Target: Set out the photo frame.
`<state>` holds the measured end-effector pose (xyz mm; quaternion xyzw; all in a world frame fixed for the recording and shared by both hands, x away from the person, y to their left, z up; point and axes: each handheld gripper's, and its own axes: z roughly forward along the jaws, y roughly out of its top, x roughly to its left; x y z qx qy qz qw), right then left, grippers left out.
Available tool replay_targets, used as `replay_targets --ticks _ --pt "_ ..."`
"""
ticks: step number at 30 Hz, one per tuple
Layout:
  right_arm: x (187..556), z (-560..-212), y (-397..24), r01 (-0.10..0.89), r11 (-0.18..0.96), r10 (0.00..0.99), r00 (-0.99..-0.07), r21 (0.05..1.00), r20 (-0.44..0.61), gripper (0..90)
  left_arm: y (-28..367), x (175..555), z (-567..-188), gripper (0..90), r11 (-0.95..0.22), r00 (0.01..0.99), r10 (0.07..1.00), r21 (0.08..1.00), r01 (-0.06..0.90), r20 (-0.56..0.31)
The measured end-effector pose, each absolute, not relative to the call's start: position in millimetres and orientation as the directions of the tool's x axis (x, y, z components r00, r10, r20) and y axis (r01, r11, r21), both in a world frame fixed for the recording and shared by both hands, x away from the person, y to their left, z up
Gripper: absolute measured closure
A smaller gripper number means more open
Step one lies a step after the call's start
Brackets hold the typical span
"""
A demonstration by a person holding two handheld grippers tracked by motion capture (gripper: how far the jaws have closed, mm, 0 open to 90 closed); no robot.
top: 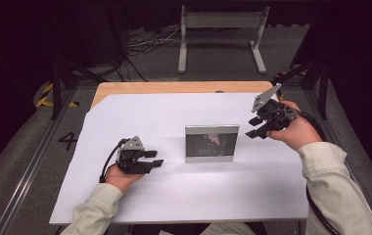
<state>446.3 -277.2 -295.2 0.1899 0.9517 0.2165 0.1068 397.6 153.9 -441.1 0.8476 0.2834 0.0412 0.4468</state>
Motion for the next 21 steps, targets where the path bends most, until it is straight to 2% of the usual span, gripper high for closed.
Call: replay_targets --ticks 21 --pt "435.3 -347.5 -312.6 0.378 0.695 0.522 -0.85 0.612 -0.068 51.3 156.0 398.6 -441.1 51.2 -0.434 0.832 0.526 0.785 0.442 -0.177"
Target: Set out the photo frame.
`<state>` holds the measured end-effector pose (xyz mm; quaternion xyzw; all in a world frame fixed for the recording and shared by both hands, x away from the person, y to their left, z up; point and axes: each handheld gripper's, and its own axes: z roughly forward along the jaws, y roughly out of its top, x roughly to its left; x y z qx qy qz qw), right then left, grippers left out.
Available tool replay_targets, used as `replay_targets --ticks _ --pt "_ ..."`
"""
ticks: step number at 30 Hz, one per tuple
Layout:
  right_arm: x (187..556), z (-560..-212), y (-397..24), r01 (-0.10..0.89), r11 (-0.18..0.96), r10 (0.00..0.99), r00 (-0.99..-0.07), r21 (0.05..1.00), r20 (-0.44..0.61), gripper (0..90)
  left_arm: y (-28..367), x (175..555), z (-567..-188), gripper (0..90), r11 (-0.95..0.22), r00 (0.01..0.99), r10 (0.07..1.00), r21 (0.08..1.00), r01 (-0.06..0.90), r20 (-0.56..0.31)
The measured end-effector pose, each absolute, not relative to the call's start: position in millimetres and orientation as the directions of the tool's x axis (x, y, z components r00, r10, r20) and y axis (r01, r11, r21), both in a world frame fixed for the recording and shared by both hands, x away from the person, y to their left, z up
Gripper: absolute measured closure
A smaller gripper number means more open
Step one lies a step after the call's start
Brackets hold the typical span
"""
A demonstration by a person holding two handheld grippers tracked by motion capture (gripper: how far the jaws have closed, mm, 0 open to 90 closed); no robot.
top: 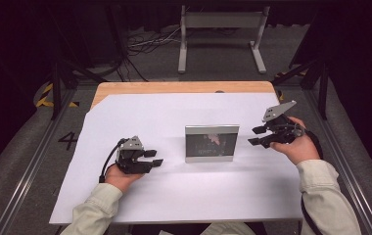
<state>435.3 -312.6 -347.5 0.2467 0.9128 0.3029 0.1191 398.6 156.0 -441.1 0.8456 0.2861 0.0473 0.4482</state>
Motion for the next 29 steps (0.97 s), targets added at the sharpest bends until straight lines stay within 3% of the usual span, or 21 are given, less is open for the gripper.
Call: replay_targets --ticks 15,29 --pt "429.8 -398.2 -328.8 0.413 0.619 0.579 -0.815 0.668 -0.031 50.8 157.9 399.1 -441.5 50.8 -0.426 0.825 0.536 0.785 0.45 -0.182" --pt "420.4 -416.3 -341.8 0.427 0.595 0.607 -0.794 0.681 -0.032 48.6 159.4 399.6 -441.8 49.7 -0.414 0.813 0.551 0.785 0.46 -0.186"
